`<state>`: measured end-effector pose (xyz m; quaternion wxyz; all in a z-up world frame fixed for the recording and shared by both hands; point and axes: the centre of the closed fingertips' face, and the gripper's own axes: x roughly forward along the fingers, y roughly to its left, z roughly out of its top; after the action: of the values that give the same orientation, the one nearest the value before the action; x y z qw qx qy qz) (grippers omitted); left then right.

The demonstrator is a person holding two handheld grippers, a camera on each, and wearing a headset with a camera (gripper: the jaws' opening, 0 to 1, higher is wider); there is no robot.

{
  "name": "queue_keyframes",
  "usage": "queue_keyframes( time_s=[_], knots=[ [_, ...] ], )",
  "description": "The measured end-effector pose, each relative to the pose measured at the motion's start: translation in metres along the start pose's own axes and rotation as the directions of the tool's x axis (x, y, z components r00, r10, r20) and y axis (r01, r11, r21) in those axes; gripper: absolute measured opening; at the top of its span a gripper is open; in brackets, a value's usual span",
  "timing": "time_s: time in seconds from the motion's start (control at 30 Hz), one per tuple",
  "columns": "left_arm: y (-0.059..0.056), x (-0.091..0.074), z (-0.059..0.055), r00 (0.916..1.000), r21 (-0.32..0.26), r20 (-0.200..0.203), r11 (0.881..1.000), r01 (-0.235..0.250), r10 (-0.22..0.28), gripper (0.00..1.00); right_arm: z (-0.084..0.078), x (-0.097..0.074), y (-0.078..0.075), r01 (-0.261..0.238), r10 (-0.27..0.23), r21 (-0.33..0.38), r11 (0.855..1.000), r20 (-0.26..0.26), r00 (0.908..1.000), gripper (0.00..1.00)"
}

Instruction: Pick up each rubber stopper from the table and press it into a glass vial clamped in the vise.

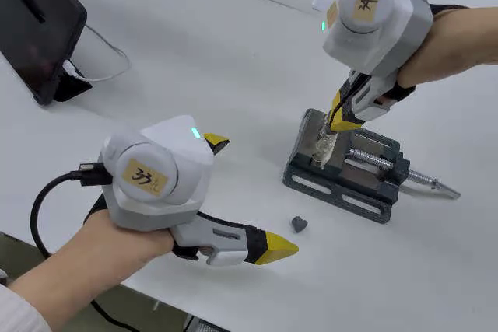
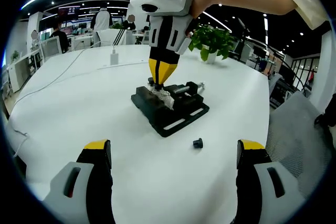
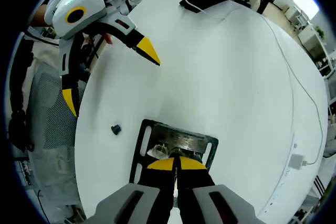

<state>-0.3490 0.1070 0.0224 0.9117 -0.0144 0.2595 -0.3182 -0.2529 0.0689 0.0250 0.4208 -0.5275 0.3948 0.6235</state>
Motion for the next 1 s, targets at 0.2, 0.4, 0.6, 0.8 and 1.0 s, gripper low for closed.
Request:
queue_keyframes(
  time_s=[0.2,0.4,0.6,0.8,1.0],
  knots=[
    [0.001,-0.001,0.004,1.0,0.008,0.002,1.0,-0.005,0.005,0.99,0.0,0.001,-0.001,0.019,-0.018,0.023,1.0,-0.035,0.9992,0.0],
    [-0.001,-0.005,0.01,0.9999,0.019,0.008,1.0,-0.013,0.013,0.99,-0.001,0.0,0.0,0.042,-0.041,0.039,0.998,-0.032,0.9986,0.0],
    [-0.005,-0.01,0.014,0.9998,0.034,0.01,0.999,-0.018,0.017,0.99,-0.003,-0.001,-0.002,0.06,-0.062,0.051,0.997,0.034,0.9975,0.0],
    [-0.011,-0.015,0.021,0.9995,0.047,0.021,0.999,-0.027,0.026,0.99,-0.002,0.0,-0.004,0.09,-0.094,0.077,0.993,0.053,0.9941,0.0],
    [-0.014,-0.019,0.025,0.9986,0.053,0.036,0.998,-0.04,0.038,0.99,-0.003,-0.002,-0.003,0.105,-0.122,0.131,0.986,0.134,0.9834,0.0]
  ],
)
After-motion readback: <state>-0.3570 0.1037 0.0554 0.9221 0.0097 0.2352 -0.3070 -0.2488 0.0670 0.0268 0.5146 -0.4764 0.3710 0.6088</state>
